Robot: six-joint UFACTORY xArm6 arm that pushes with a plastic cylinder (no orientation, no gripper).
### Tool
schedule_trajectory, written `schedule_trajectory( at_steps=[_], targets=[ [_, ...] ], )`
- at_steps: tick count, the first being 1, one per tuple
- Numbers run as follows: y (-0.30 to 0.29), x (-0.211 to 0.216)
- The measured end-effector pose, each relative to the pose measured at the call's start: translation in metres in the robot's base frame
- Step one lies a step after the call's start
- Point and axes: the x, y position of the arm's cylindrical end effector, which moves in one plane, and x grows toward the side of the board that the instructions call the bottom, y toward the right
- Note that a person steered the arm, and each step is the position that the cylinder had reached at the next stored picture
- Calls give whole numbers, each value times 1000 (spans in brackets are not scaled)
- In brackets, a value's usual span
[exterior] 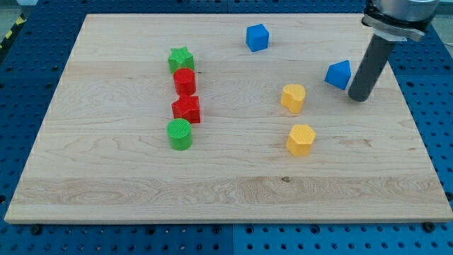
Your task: Push the blue triangle above the yellow heart
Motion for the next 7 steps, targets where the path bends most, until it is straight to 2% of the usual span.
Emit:
schedule_trajectory(
  at_steps=[2, 7],
  targets=[
    [6, -36],
    [-37, -47]
  ],
)
